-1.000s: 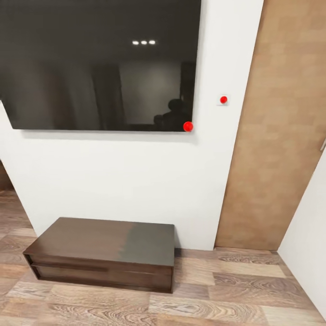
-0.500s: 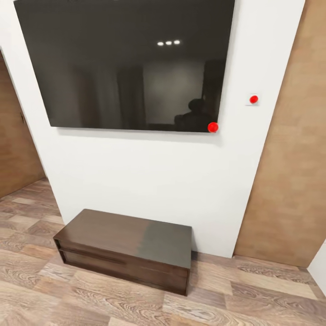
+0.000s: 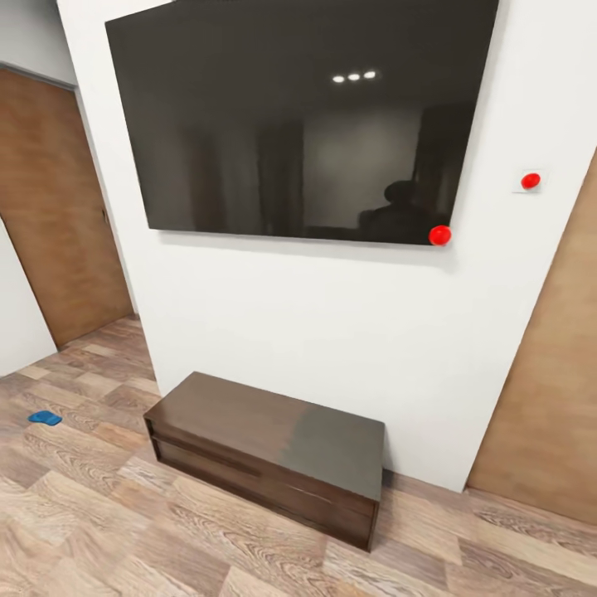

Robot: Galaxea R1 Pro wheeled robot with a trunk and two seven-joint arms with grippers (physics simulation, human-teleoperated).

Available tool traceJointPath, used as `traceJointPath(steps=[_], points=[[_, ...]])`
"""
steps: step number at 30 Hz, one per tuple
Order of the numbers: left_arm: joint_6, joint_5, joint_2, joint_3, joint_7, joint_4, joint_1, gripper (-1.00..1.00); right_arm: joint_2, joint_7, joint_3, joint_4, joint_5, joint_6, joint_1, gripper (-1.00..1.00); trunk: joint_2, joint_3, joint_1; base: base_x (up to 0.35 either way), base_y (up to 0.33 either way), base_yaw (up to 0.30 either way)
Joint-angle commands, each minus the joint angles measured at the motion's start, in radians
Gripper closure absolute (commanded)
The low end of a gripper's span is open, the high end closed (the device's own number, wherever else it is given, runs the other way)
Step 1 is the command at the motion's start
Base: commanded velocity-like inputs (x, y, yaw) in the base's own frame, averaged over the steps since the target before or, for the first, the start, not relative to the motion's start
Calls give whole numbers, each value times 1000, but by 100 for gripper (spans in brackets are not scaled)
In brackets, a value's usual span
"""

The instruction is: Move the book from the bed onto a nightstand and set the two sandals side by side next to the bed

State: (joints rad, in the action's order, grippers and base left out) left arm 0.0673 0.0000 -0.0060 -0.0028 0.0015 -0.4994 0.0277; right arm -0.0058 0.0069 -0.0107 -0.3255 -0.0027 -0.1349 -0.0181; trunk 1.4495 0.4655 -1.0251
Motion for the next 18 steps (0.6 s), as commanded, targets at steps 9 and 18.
traceJointPath(steps=[9, 18], points=[[3, 0, 0, 0, 0, 1, 1, -100, 1, 1, -2, 0, 0, -3, 0, -100, 1, 1, 0, 0, 0, 292], [3, 0, 0, 0, 1, 1, 1, -100, 1, 1, -1, 0, 0, -3, 0, -100, 1, 1, 0, 0, 0, 292]])
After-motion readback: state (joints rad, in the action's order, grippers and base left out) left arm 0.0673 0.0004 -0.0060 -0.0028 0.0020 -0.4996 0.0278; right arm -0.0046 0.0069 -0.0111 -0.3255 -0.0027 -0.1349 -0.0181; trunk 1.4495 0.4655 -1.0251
